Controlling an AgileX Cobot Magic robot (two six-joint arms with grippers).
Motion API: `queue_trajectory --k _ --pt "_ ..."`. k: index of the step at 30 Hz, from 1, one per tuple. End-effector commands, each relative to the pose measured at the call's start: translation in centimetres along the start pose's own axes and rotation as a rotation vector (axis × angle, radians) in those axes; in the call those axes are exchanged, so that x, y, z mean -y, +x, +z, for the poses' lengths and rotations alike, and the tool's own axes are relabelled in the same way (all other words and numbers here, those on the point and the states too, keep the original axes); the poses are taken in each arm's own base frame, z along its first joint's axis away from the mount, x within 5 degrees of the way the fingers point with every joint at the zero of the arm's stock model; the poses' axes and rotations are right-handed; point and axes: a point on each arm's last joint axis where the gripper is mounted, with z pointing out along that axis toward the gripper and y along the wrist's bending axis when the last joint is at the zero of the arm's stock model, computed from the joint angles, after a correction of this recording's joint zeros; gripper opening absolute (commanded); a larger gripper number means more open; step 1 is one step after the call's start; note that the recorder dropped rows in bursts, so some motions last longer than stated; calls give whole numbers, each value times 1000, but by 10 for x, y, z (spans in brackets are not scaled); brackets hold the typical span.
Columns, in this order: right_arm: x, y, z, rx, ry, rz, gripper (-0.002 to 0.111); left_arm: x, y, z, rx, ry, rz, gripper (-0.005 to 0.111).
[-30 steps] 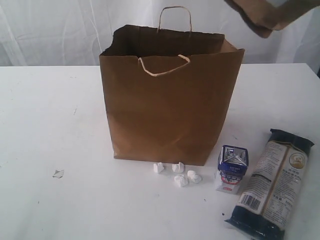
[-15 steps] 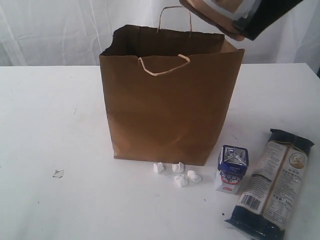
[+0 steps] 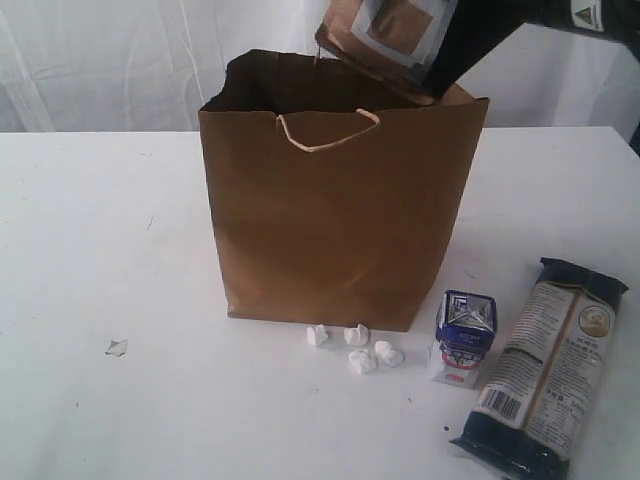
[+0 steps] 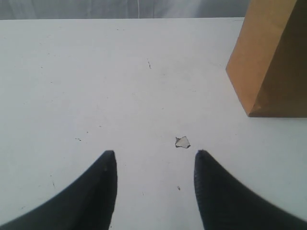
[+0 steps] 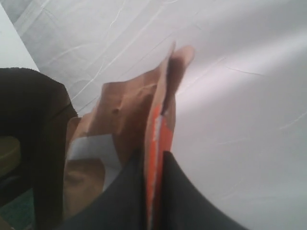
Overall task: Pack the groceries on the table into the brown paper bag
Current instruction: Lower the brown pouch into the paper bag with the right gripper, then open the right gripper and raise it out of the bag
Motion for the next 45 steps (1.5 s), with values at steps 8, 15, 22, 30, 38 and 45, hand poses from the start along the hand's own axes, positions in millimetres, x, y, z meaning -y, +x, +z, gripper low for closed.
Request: queue_trajectory --k 8,15,22,30,38,45 --pt "-11 6 22 33 -57 -10 0 0 1 0 -3 1 -7 53" --pt "-18 12 32 16 -82 -9 0 0 1 0 -3 1 -7 53" --pt "-25 19 41 -7 -106 -1 0 0 1 0 -3 1 -7 53" --pt "-20 15 35 -2 -87 50 40 0 1 0 -3 1 -7 53" --pt "-6 2 17 39 -43 97 43 0 1 0 -3 1 -7 53" --pt "7 2 -3 -27 33 154 43 0 1 0 -3 1 -7 53"
